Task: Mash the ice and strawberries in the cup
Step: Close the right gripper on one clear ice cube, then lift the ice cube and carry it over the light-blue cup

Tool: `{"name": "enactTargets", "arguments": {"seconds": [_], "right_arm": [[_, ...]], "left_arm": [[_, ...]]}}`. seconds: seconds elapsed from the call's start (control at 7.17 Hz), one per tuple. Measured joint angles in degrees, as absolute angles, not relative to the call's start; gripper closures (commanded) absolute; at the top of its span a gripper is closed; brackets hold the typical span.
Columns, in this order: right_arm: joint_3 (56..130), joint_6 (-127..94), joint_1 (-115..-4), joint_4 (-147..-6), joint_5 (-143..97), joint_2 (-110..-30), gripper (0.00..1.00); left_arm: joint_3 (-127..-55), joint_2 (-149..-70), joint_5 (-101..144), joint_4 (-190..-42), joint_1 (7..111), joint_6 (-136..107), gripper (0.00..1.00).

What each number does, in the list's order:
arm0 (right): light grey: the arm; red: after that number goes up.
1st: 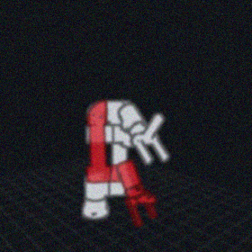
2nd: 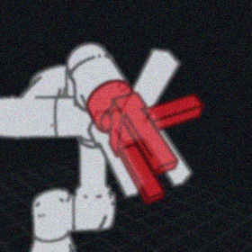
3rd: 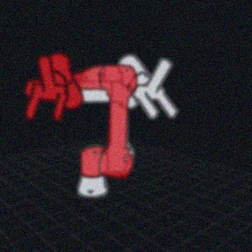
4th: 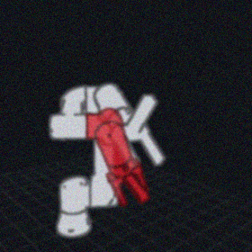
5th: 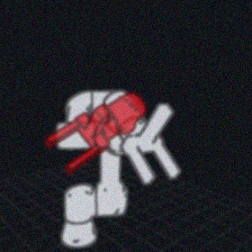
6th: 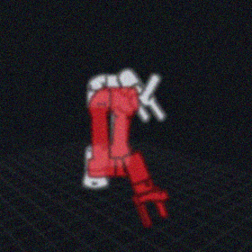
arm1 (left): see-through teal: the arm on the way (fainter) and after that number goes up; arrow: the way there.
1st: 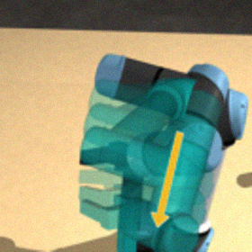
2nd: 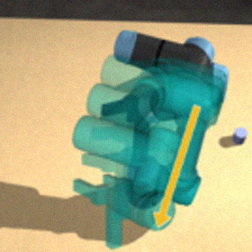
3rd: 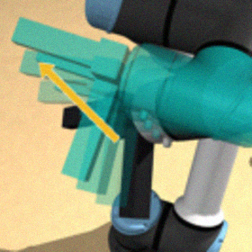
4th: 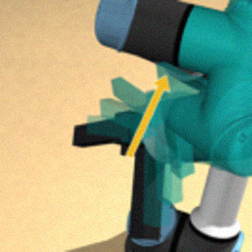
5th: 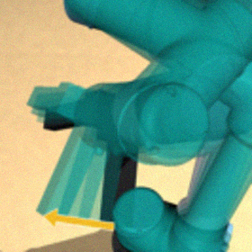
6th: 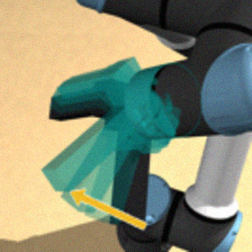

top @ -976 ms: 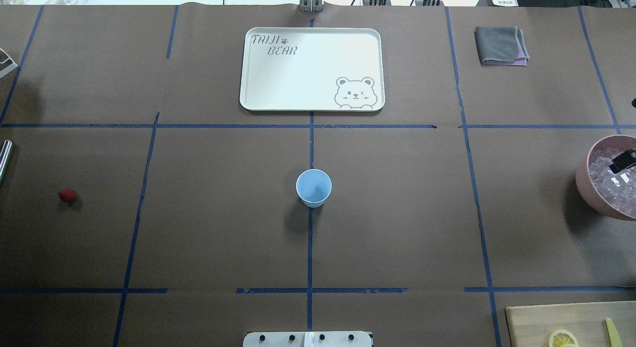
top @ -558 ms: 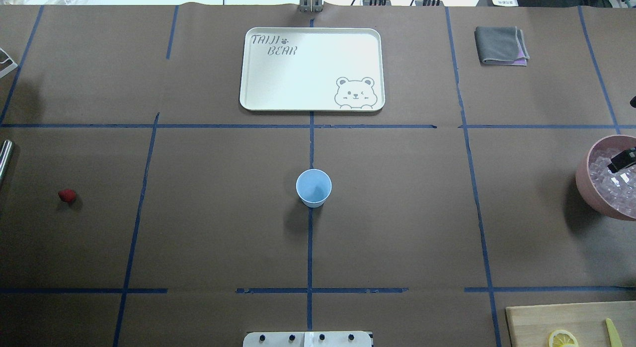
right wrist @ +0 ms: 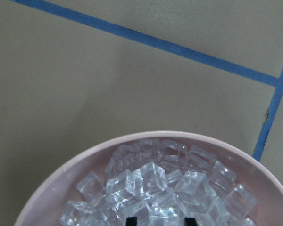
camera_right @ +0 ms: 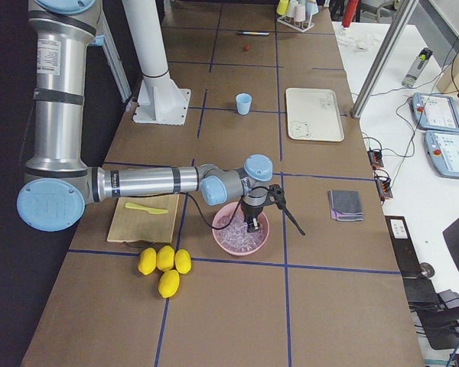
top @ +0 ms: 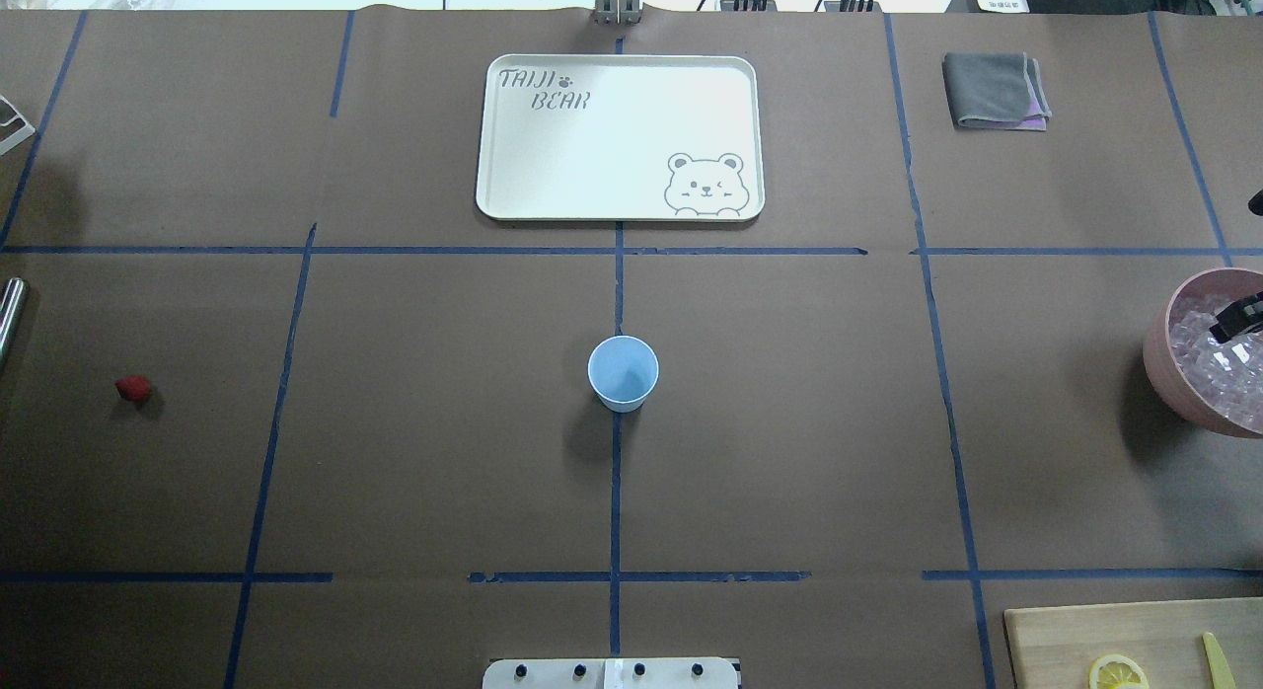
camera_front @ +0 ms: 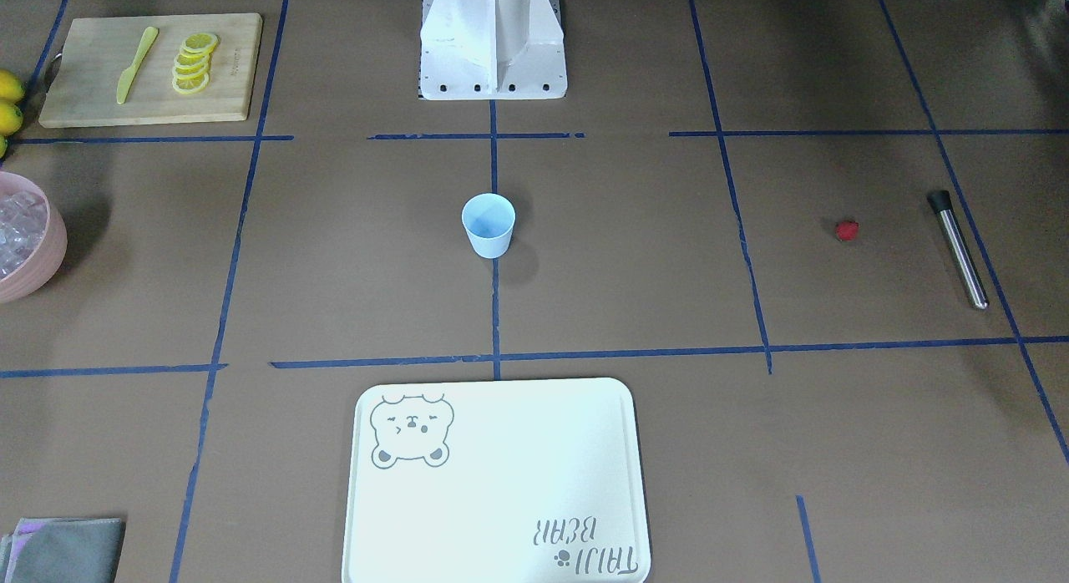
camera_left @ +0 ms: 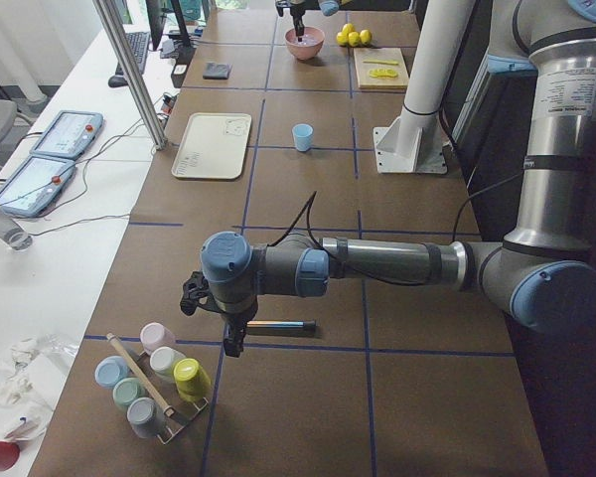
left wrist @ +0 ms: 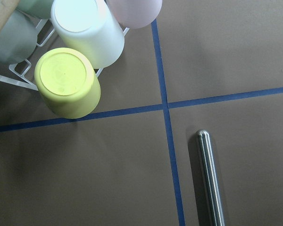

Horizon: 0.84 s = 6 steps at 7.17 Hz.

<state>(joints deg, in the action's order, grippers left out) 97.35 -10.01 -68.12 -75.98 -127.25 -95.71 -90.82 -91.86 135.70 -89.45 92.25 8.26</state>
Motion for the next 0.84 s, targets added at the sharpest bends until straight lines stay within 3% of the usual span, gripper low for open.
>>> {"name": "enactTargets", "arguments": {"seconds": [0.56,0.84], "right_arm": [[100.20,-9.43,-69.06,-76.64,-127.46,-96.14,0.98],[107.81,-9.61,-72.22,-82.26,-128.26,-95.35,0.98]], "left_arm": [[-91.34,-91.63,135.79,-89.35,92.28,8.18,0.00],[-91.54,-91.49,135.79,-89.38,92.29,8.17,0.00]]}}
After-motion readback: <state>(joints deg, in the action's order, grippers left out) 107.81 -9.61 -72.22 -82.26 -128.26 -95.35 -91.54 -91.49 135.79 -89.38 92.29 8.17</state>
